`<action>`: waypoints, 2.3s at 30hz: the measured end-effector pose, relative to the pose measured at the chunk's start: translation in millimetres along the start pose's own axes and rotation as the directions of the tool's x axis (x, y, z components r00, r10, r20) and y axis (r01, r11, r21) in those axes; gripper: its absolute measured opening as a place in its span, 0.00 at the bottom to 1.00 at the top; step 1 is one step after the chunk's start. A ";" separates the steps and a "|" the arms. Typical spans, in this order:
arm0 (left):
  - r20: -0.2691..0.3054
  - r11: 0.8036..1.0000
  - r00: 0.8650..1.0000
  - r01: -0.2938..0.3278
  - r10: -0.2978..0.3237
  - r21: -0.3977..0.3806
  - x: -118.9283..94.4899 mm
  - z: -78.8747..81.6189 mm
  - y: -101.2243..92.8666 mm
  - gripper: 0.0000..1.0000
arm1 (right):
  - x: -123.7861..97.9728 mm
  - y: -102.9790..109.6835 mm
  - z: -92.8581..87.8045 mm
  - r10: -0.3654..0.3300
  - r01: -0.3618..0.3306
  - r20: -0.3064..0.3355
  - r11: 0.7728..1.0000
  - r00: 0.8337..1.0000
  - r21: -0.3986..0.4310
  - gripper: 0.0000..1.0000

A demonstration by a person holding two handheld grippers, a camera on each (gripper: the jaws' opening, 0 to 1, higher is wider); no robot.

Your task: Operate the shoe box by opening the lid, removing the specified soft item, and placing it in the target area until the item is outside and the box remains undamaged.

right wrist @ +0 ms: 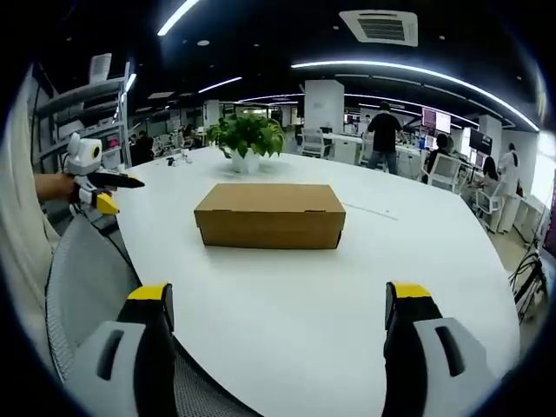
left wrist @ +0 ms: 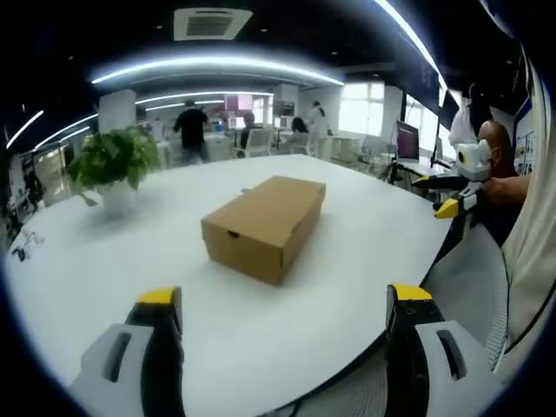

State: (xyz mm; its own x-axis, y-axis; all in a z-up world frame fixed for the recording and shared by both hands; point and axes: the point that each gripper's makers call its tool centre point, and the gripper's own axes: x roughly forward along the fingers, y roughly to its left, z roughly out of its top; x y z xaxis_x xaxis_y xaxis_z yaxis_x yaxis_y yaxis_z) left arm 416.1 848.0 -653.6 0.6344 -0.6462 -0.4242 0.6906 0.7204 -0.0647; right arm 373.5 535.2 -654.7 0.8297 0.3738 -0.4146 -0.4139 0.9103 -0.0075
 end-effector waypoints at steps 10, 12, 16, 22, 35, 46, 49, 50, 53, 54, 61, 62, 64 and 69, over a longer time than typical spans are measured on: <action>-0.001 1.000 1.000 0.001 -0.001 0.002 1.5 0.5 -0.2 1.00 | -0.6 -0.9 -0.1 -0.001 0.001 -0.001 1.000 1.000 0.001 0.96; 0.000 1.000 1.000 0.002 -0.002 0.001 1.6 0.8 -0.3 1.00 | -0.8 -1.0 0.1 -0.001 0.001 -0.001 1.000 1.000 0.002 0.96; -0.002 1.000 1.000 0.002 -0.002 0.001 1.9 0.7 -0.6 1.00 | -0.5 -1.1 0.6 0.001 -0.001 0.000 1.000 1.000 0.001 0.96; -0.002 1.000 1.000 0.002 -0.002 -0.002 2.3 0.2 -0.9 1.00 | 0.1 -1.8 -0.1 0.004 -0.004 -0.003 1.000 1.000 -0.002 0.96; -0.015 1.000 1.000 0.008 -0.008 -0.011 5.8 -1.8 -1.5 1.00 | 2.7 -1.3 0.1 0.010 -0.010 -0.008 1.000 1.000 -0.005 0.96; -0.032 1.000 0.999 0.015 -0.015 -0.009 8.0 -4.5 -2.8 1.00 | 3.3 -0.9 -1.3 0.010 -0.010 -0.012 1.000 1.000 -0.008 0.96; -0.034 1.000 0.999 0.013 -0.014 -0.011 8.7 -5.3 -2.6 1.00 | 3.3 -1.0 -1.9 0.009 -0.009 -0.014 1.000 1.000 -0.008 0.96; -0.034 1.000 0.999 0.014 -0.015 -0.011 8.9 -5.3 -2.9 1.00 | 3.1 -1.1 -1.9 0.008 -0.009 -0.015 1.000 1.000 -0.008 0.96; -0.032 1.000 0.999 0.016 -0.016 -0.010 9.9 -4.5 -3.4 1.00 | 2.7 -1.3 -1.3 0.008 -0.009 -0.014 1.000 1.000 -0.011 0.96; -0.030 1.000 0.999 0.016 -0.016 -0.010 10.3 -4.0 -3.5 1.00 | 2.4 -1.7 -1.2 0.007 -0.008 -0.015 1.000 1.000 -0.011 0.96; -0.027 1.000 1.000 0.009 -0.009 -0.013 11.7 -2.8 -3.0 0.99 | 2.7 -3.3 -1.1 0.007 -0.007 -0.020 1.000 1.000 -0.021 0.96; -0.028 1.000 1.000 0.006 -0.006 -0.013 12.2 -2.8 -2.5 0.99 | 3.8 -4.0 -2.3 0.008 -0.009 -0.027 0.999 1.000 -0.031 0.96; -0.034 1.000 0.999 -0.005 0.004 -0.014 13.4 -3.5 -1.0 0.98 | 4.4 -4.6 -1.7 0.010 -0.011 -0.026 0.999 1.000 -0.034 0.96; -0.037 1.000 0.999 -0.015 0.015 -0.012 15.2 -3.2 0.0 0.98 | 5.9 -6.3 -1.4 0.014 -0.015 -0.032 0.999 0.999 -0.038 0.96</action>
State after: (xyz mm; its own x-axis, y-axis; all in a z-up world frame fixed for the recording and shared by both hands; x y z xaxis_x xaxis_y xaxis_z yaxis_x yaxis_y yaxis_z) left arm 424.6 839.0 -662.8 0.6313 -0.6257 -0.4582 0.6767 0.7331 -0.0689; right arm 380.4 531.4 -658.4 0.8116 0.3808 -0.4432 -0.4405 0.8970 -0.0360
